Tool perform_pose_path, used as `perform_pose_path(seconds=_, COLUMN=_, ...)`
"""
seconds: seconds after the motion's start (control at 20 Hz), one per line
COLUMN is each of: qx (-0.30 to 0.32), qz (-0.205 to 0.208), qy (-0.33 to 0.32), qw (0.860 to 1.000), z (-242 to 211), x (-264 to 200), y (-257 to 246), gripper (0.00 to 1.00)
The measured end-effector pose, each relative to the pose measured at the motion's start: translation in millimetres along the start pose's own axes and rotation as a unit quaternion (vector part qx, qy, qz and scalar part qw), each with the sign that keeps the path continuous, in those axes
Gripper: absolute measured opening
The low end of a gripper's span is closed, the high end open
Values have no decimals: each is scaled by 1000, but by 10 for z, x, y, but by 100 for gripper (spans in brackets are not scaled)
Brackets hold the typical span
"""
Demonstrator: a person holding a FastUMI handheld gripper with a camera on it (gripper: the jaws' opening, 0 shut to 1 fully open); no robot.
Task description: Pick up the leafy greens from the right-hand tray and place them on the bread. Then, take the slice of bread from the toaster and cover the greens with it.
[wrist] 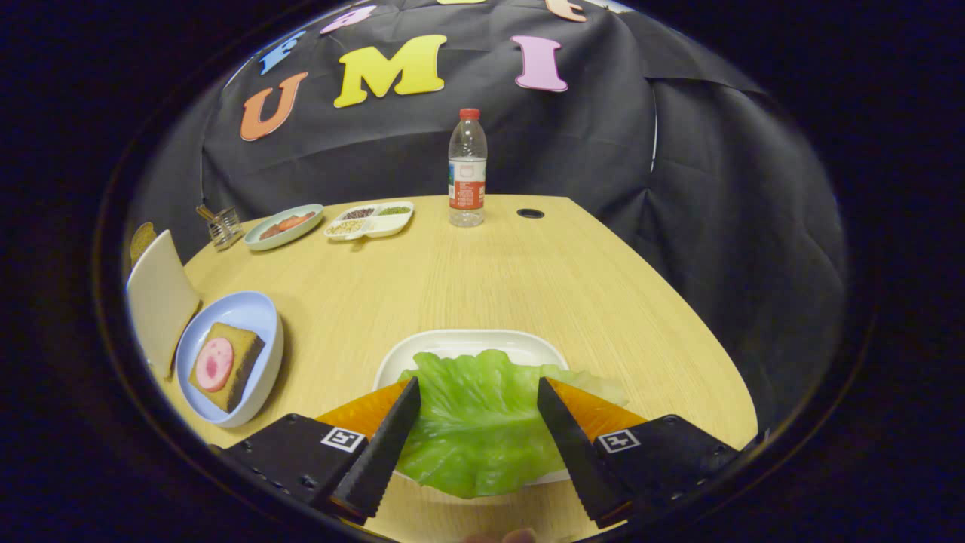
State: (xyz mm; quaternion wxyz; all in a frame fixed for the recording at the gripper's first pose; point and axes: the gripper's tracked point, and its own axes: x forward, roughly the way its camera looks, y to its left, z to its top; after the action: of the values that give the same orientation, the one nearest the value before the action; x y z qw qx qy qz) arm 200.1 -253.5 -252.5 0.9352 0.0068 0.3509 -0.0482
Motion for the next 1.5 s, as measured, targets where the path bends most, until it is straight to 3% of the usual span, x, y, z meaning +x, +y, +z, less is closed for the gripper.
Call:
perform_pose_path(seconds=0.2, qx=-1, qz=6, qy=2, qw=1000, z=-11, x=30, y=9, gripper=97)
perform_pose_path(seconds=0.3, qx=5, qz=29, qy=8, qw=1000, z=-57, x=56, y=80, gripper=92)
perform_pose_path(seconds=0.35, qx=2, qz=35, qy=3, qw=999, z=-29, x=47, y=88, gripper=75)
perform_pose_path(seconds=0.4, qx=-1, qz=48, qy=6, qw=999, z=-73, x=38, y=143, gripper=75)
perform_pose_path(seconds=0.45, qx=-3, qz=44, qy=3, qw=999, z=-52, x=25, y=161, gripper=47)
perform_pose_path(seconds=0.5, qx=-1, qz=63, qy=-1, qw=998, z=-53, x=13, y=218, gripper=44)
perform_pose_path(seconds=0.6, qx=20, qz=54, qy=-2, qw=998, z=-56, x=44, y=201, gripper=1)
perform_pose_path(seconds=1.0, qx=27, qz=57, qy=-44, qw=997, z=170, x=-273, y=204, gripper=1)
perform_pose_path(seconds=1.5, qx=73, qz=101, qy=-122, qw=985, z=721, x=-754, y=372, gripper=0)
